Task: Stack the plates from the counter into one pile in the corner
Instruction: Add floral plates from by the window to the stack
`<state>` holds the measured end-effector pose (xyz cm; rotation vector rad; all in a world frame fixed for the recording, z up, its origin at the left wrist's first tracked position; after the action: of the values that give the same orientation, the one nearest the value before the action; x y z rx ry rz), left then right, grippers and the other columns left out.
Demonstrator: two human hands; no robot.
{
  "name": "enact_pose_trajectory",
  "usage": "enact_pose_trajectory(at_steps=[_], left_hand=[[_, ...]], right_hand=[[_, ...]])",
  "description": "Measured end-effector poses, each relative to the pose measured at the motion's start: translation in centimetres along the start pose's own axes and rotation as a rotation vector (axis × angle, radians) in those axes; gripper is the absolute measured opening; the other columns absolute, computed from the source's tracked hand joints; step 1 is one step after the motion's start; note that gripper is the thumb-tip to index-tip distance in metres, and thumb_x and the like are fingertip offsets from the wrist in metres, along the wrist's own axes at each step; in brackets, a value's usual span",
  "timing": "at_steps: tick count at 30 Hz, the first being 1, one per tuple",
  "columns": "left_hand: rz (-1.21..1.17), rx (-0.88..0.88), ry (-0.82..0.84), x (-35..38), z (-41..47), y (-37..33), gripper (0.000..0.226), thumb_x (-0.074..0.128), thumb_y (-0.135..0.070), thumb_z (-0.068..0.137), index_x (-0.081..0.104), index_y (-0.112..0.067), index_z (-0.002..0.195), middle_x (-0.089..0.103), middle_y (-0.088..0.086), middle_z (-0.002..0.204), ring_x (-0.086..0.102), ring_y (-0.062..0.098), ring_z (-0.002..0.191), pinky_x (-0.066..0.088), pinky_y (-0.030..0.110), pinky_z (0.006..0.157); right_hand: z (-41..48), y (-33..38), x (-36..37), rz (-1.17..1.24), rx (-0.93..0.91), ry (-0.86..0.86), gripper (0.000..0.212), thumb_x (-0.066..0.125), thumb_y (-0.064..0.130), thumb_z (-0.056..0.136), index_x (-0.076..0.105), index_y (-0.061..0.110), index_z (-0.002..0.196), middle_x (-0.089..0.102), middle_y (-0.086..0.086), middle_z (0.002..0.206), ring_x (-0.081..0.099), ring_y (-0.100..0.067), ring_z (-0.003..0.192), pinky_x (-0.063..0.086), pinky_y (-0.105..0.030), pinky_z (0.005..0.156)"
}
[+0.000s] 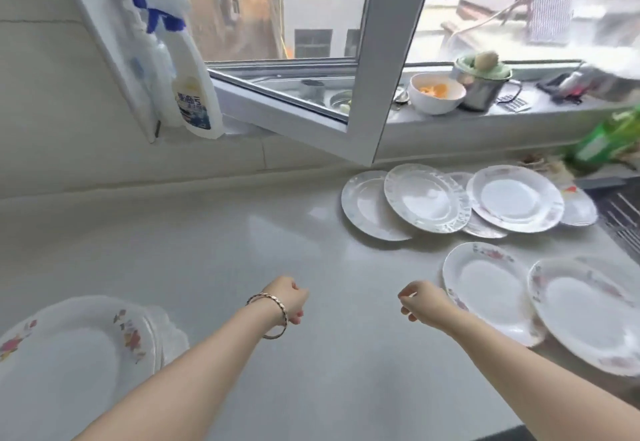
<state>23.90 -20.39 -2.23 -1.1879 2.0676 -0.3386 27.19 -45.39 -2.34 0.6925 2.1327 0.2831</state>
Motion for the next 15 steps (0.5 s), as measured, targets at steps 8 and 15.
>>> enact_pose_trajectory(at_steps=[8,15], left_hand=[[-0.254,-0.066,0.005,9.1,4.6,-12.0,0.007,0.035,-0.010,0.093,0.042,-0.010,0.094,0.054,0.006,0.069,0.054,0.015,0.054,0.039,0.023,0.052],[-0.766,-0.248,0.036,15.5,10.1,-21.1,0.022,0.039,-0.009,0.096,0.045,-0.007,0.075,0.044,0.006,0.068,0.048,0.018,0.063,0.035,0.023,0.053]], right_hand=[[7.3,-8.3,-9.4,0.056,0.028,-0.004,0.018,0.043,0.008,0.083,0.058,0.015,0.087,0.064,-0.001,0.073,0.058,-0.018,0.064,0.049,-0.027,0.071],[13.1,-12.8,-15.8,0.036,0.054,0.016,0.018,0.042,0.010,0.085,0.057,0.019,0.082,0.065,-0.002,0.079,0.059,-0.020,0.071,0.050,-0.027,0.078]])
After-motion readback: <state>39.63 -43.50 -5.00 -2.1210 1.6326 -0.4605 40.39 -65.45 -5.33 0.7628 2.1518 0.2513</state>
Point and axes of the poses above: each hand's wrist, its own z-axis towards the middle knuckle, its own x-axis out of the palm, y = z × x, the point moved 3 cm from there along z, towards the middle knuckle
